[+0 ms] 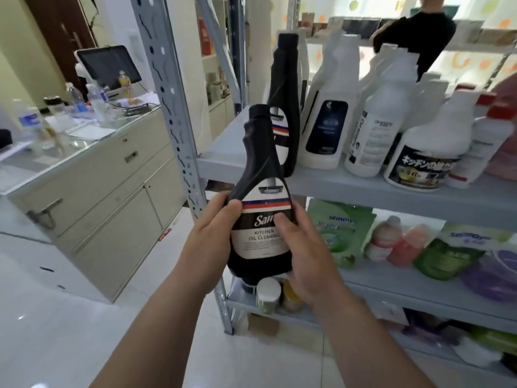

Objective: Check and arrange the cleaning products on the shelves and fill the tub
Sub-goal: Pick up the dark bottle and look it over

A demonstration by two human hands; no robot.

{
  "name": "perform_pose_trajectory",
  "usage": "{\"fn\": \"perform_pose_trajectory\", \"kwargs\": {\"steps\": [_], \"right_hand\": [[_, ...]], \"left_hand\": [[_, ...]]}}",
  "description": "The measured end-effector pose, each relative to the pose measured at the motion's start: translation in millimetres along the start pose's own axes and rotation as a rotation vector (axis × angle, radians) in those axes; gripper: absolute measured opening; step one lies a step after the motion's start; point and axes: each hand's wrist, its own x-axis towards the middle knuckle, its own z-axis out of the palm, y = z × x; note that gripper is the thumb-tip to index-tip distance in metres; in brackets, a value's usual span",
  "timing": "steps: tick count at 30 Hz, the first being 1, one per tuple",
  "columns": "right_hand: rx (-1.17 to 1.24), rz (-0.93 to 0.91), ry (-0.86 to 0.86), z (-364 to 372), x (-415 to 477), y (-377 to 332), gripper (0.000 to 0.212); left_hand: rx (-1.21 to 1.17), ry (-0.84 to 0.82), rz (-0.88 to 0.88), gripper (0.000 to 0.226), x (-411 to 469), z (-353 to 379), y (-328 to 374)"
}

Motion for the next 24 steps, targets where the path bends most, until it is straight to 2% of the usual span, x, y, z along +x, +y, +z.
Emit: {"fn": "perform_pose_trajectory", "kwargs": {"steps": [2,4,7,11,13,14,17,19,21,24], "right_hand": [[0.090,0.022,0.021,-5.9,-11.4,7.2,0.030],[0.164,0.040,0.041,-12.3,-22.1,11.6,0.039],[0.231,0.070,0.090,-19.1,-37.5,15.5,0.048],[0.158,0.048,0.167,-24.3,-53.6,18.6,0.028],[0.127,0.036,0.189,-25.1,-57.1,19.1,0.032],[0.135,0.040,0.187,-24.2,-57.8,17.9,0.032],[0.047,0.041,0.129,-17.1,-55.6,13.1,0.035],[-0.065,0.033,0.115,-9.8,-48.1,12.4,0.034],[-0.136,0.029,0.116,-0.2,-38.6,14.2,0.037],[-0.190,0.081,0.151,18.0,-26.2,20.0,0.036]], "left_hand": [[-0.005,0.011,-0.056,0.032,-14.4,3.9,-4.5],[-0.006,-0.001,-0.079,0.031,-25.8,8.8,-9.4],[0.108,0.006,-0.013,0.027,-42.3,19.2,-18.3],[0.351,0.061,0.117,0.021,-50.7,26.4,-28.4],[0.351,0.030,0.097,0.018,-50.3,27.0,-32.8],[0.312,-0.007,0.069,0.025,-49.5,27.4,-34.8],[0.297,-0.112,-0.004,0.066,-43.3,20.7,-41.2],[0.185,-0.128,-0.061,0.065,-35.7,9.7,-43.1],[-0.048,-0.123,-0.152,0.053,-27.6,-3.1,-43.3],[-0.400,-0.158,-0.330,0.048,-20.8,-21.1,-43.4]]}}
